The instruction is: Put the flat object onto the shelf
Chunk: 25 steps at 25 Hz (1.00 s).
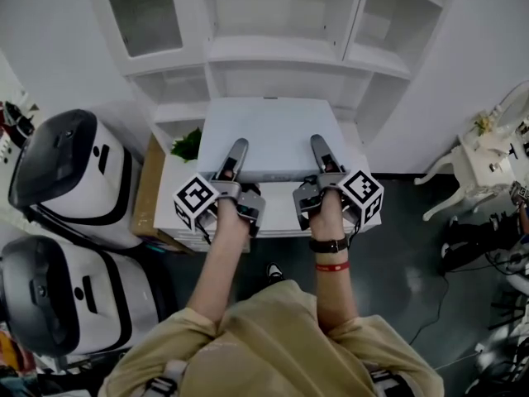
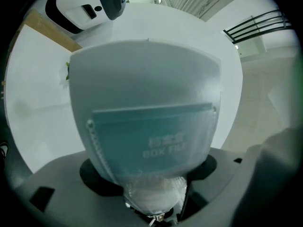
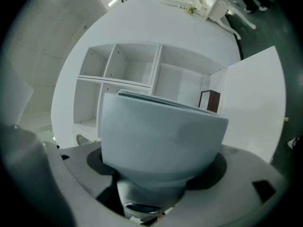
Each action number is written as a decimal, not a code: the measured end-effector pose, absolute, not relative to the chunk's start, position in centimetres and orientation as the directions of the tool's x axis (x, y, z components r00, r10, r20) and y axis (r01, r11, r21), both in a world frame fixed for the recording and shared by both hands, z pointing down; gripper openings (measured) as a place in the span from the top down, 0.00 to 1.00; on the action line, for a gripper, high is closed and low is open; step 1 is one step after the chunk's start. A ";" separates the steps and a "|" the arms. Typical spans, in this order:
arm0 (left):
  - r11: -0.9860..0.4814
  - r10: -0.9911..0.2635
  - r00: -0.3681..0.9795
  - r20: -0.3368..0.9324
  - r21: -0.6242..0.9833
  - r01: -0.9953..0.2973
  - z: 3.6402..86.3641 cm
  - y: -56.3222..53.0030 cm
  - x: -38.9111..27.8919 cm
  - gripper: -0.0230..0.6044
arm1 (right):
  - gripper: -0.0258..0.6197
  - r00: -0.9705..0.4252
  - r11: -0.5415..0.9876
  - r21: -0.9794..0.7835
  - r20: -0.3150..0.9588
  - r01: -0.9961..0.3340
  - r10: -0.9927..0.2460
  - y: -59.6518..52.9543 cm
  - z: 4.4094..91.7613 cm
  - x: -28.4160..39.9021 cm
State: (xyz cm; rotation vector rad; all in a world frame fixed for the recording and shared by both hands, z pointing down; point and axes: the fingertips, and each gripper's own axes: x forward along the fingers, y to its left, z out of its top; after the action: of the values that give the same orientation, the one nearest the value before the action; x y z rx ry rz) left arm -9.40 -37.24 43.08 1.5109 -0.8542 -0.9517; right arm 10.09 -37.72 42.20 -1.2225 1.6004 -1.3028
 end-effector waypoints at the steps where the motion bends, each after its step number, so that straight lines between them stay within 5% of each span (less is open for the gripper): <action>1: -0.135 -0.902 0.417 -0.114 0.991 -0.021 42.8 -37.6 -9.4 0.39 | 0.37 -0.286 0.036 -0.975 0.029 -0.221 -0.958 -38.1 41.9 10.1; 25: -0.167 -0.893 0.430 -0.131 0.985 -0.047 35.2 -43.3 -8.9 0.40 | 0.37 -0.341 0.098 -0.973 -0.021 -0.210 -0.940 -44.2 34.1 10.2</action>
State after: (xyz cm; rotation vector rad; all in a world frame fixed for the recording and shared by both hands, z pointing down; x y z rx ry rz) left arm -8.92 -43.33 35.16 1.5573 -0.8556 -0.9401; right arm 10.24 -44.23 34.07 -1.1457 1.6636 -1.2946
